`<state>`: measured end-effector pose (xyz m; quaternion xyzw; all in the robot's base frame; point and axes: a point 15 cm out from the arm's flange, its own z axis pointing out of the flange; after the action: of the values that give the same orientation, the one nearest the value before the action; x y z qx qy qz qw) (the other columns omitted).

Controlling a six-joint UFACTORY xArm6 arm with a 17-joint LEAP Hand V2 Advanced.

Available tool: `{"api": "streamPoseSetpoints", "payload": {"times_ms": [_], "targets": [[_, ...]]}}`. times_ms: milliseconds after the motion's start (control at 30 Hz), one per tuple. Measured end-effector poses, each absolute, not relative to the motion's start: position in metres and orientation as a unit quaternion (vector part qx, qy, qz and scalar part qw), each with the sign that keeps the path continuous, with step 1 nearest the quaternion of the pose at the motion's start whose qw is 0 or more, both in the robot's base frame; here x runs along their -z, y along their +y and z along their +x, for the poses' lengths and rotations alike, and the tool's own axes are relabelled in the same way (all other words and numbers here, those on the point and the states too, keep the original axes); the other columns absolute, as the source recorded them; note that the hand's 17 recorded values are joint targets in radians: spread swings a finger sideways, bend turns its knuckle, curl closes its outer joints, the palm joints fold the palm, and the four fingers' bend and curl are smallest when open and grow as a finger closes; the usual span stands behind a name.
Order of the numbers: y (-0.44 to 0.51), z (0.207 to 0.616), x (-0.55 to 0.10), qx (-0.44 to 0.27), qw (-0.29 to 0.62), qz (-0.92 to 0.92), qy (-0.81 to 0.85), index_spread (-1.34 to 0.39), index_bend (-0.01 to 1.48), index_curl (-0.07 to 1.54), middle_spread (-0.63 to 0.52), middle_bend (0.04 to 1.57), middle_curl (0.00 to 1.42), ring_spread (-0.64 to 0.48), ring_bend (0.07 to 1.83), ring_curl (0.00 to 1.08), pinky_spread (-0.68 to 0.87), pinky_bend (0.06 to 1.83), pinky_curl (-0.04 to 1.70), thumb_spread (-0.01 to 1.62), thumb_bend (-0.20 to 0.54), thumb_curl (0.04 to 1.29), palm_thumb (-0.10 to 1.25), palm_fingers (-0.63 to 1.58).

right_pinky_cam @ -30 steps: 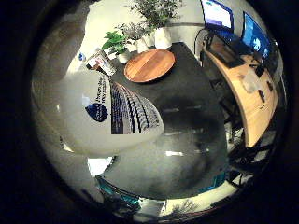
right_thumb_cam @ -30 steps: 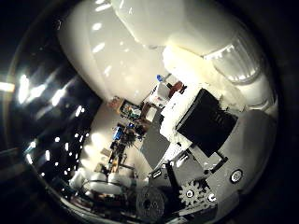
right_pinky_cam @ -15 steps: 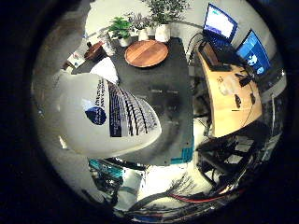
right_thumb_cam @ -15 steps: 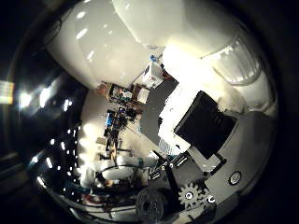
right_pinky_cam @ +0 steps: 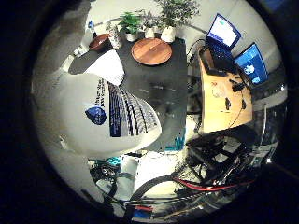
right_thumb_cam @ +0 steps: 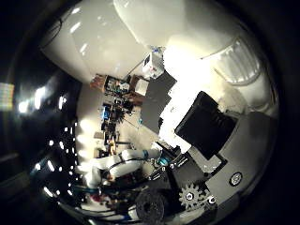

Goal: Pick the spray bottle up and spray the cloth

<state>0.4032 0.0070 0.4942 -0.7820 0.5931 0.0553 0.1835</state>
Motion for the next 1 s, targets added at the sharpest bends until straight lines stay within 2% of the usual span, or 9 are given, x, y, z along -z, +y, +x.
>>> {"api": "streamPoseSetpoints", "payload": {"times_ms": [467,733,1000], "targets": [[0.051,0.425,-0.452,-0.092,0.110,-0.800,0.582,-0.25,1.13,0.80,-0.16,1.33,0.78,-0.23,1.33,0.80,-0.23,1.07,1.33,1.28,-0.009,0.60,0.92,1.11],[0.070,0.446,-0.408,-0.126,0.086,-0.803,0.576,-0.25,1.14,0.80,-0.16,1.33,0.78,-0.23,1.33,0.80,-0.24,1.07,1.33,1.29,-0.008,0.60,0.92,1.11],[0.076,0.459,-0.390,-0.128,0.085,-0.803,0.576,-0.25,1.13,0.80,-0.16,1.34,0.78,-0.23,1.33,0.80,-0.24,1.07,1.33,1.29,-0.008,0.60,0.92,1.11]]}}
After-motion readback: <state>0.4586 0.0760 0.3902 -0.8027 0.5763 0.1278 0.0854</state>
